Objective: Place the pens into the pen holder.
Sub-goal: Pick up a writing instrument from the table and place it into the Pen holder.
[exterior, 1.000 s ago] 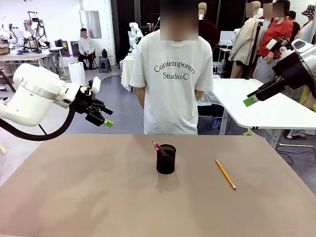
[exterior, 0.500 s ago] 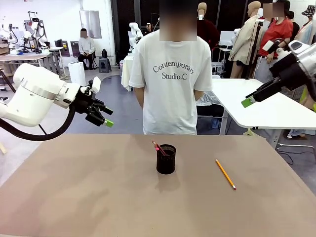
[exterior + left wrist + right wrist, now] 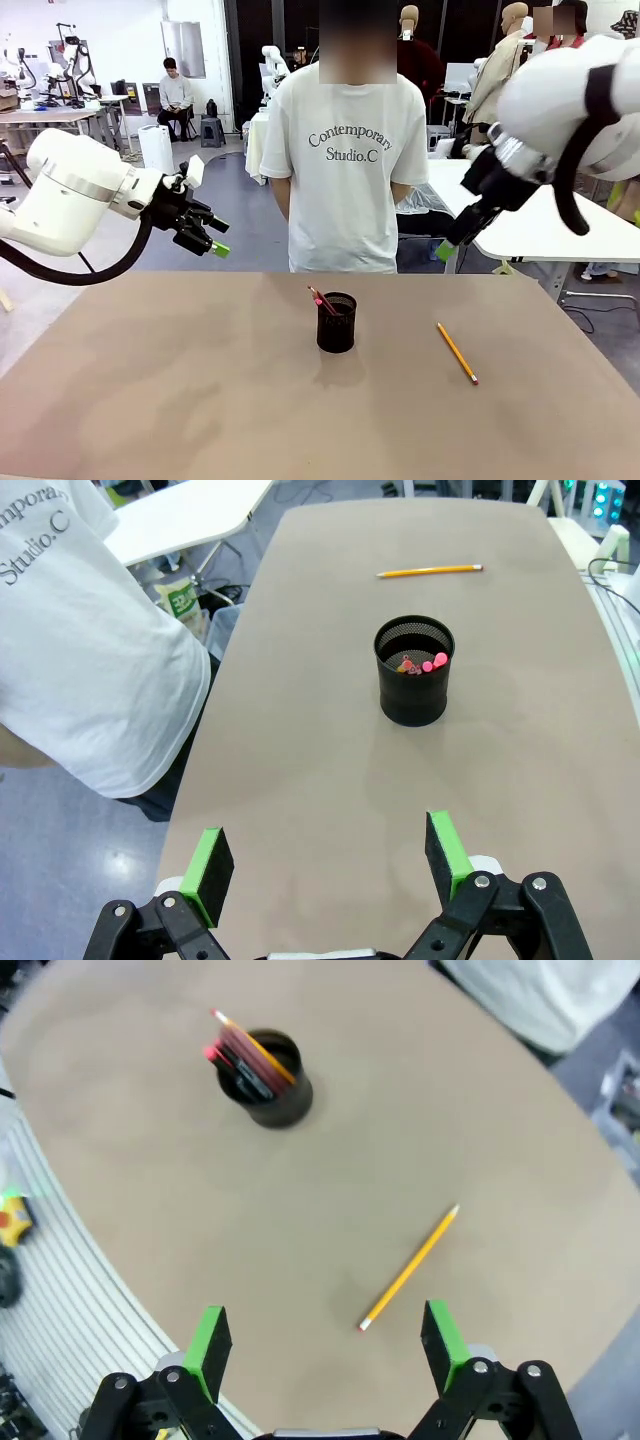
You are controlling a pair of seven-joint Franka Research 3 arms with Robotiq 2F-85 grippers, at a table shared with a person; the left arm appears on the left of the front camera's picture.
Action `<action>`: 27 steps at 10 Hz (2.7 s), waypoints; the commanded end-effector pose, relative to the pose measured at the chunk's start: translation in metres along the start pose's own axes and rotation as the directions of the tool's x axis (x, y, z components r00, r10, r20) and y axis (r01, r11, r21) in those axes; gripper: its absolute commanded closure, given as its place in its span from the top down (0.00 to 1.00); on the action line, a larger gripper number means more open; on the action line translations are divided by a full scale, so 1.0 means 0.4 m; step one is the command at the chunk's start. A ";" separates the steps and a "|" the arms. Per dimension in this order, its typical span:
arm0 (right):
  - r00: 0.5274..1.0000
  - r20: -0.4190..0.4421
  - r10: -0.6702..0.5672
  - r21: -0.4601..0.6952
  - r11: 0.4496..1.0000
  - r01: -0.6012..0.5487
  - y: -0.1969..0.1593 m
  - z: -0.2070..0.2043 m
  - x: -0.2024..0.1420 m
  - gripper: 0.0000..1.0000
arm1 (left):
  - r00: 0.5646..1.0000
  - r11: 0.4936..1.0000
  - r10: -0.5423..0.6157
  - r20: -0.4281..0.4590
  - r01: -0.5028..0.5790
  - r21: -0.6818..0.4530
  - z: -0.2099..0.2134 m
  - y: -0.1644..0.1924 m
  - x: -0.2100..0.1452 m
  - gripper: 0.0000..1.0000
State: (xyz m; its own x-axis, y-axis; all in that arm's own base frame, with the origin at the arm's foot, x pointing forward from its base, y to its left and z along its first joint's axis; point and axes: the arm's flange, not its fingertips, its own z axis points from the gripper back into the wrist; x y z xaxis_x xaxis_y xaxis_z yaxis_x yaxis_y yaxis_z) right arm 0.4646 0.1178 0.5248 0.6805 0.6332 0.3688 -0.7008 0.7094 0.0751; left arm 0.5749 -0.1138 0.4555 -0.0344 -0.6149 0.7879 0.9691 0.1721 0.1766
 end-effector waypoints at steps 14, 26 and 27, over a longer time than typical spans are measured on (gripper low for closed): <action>0.915 -0.155 -0.372 -0.278 0.905 0.321 -0.065 -0.298 -0.100 1.00 | 1.000 1.000 -0.007 -0.005 0.007 0.001 0.003 0.006 0.002 1.00; 0.833 -0.219 -0.509 -0.299 0.847 0.439 -0.187 -0.562 -0.019 1.00 | 1.000 1.000 -0.007 -0.005 0.007 0.001 0.003 0.006 0.002 1.00; 0.829 -0.209 -0.519 -0.290 0.842 0.455 -0.186 -0.569 -0.031 1.00 | 1.000 1.000 -0.007 -0.005 0.007 0.001 0.003 0.006 0.002 1.00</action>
State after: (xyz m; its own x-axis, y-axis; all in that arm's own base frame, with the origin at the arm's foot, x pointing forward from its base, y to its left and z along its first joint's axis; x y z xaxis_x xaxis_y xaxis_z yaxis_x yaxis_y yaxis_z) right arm 0.5588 0.1269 0.3080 0.9666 0.2528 0.0421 -0.2525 0.9675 -0.0113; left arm 0.5753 -0.1137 0.4553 -0.0341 -0.6149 0.7879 0.9691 0.1724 0.1765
